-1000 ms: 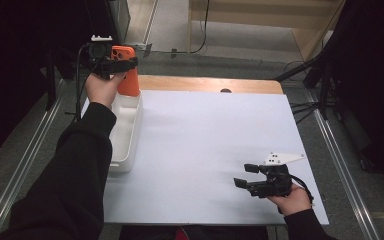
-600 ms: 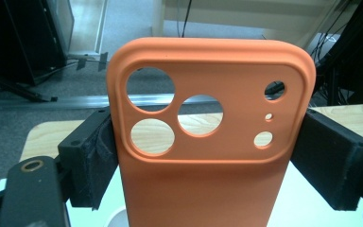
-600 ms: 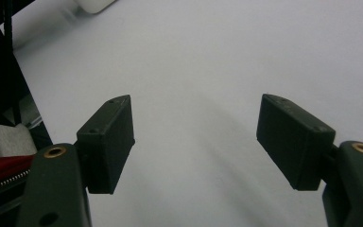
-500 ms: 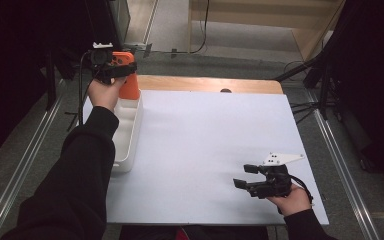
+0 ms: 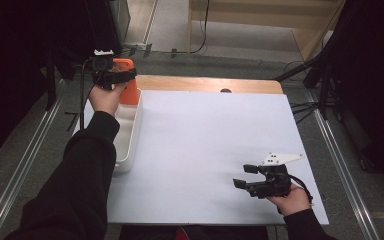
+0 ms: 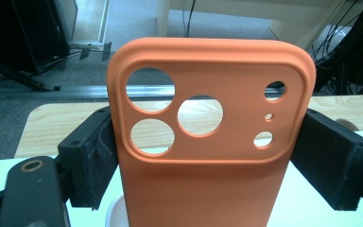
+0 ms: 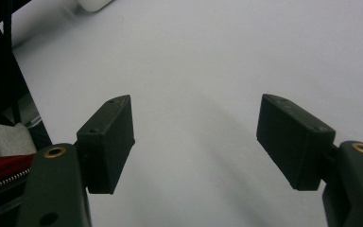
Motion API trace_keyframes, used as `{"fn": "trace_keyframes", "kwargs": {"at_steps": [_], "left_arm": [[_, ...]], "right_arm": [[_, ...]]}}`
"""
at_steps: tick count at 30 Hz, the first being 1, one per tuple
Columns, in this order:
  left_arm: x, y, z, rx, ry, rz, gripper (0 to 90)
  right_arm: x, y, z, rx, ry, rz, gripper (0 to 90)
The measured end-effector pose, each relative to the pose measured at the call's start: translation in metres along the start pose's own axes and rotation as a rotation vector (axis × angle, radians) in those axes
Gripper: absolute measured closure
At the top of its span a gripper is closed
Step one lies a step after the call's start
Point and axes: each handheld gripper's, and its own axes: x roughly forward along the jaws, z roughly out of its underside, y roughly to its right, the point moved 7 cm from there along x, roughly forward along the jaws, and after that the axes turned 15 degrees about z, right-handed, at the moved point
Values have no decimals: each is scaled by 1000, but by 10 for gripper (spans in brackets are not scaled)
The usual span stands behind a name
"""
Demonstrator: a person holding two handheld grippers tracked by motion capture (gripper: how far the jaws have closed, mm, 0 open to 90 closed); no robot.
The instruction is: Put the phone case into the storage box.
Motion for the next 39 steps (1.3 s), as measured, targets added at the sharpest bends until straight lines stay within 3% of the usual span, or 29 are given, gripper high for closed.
{"fn": "trace_keyframes", "kwargs": {"at_steps": [34,39], "left_arm": [[13,-13,40,-11,-83,-59,150],[15,-14,44,4,-103,-65,150]], "right_arm": [[2,-2,1,-3,-15,-4,272],[2,-2,1,-2,-14,-2,272]]}}
